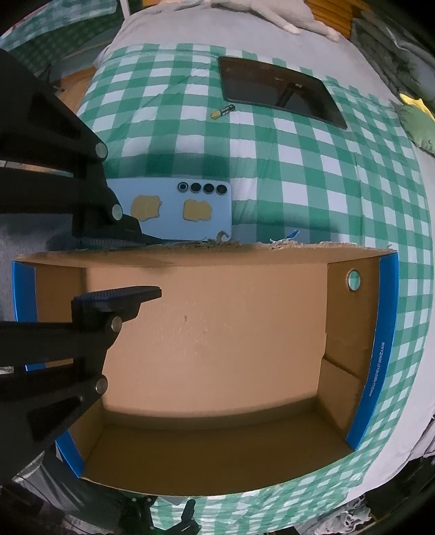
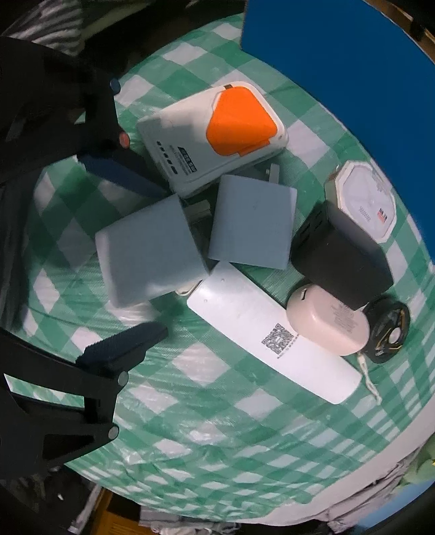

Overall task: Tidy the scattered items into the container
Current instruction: 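Move the right tool down to the light grey charger and open it, then close the right gripper on the light grey charger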

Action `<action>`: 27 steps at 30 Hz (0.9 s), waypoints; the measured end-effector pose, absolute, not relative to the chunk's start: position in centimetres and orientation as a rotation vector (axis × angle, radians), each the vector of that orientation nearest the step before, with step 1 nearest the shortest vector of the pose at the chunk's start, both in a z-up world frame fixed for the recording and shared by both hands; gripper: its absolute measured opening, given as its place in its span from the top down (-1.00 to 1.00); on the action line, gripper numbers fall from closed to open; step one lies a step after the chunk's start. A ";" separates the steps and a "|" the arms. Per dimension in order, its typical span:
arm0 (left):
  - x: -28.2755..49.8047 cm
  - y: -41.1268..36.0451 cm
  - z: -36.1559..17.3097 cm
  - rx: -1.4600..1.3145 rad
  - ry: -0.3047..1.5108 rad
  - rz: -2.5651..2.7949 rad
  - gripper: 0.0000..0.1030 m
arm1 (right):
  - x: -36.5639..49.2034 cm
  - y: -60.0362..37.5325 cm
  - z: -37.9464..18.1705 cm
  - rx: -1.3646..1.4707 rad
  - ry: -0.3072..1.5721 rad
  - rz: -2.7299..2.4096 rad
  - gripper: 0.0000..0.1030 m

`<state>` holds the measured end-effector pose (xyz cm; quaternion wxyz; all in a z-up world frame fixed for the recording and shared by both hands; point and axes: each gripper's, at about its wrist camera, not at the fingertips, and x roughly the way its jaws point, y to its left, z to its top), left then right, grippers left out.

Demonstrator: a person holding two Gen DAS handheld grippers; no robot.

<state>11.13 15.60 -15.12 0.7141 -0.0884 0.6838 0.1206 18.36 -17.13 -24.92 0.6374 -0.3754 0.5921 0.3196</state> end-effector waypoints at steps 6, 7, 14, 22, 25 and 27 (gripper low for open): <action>11.0 15.8 -15.3 -0.204 1.518 0.261 0.61 | 20.2 -17.7 -25.7 -0.707 1.452 0.702 -0.26; 10.9 15.9 -15.3 -0.210 1.520 0.259 0.61 | 20.6 -17.8 -25.8 -0.667 1.475 0.684 -0.26; 10.8 15.9 -15.7 -0.210 1.532 0.251 0.67 | 23.8 -20.2 -25.5 -0.356 1.558 0.570 -0.05; 10.0 15.9 -15.2 -0.210 1.524 0.247 0.81 | 25.0 -23.3 -26.2 -0.125 1.569 0.481 -0.05; 9.9 15.8 -15.1 -0.213 1.521 0.247 0.82 | 24.9 -23.8 -26.4 -0.105 1.561 0.472 -0.04; 9.8 15.7 -15.0 -0.212 1.520 0.245 0.82 | 24.5 -23.9 -26.5 -0.103 1.551 0.473 -0.03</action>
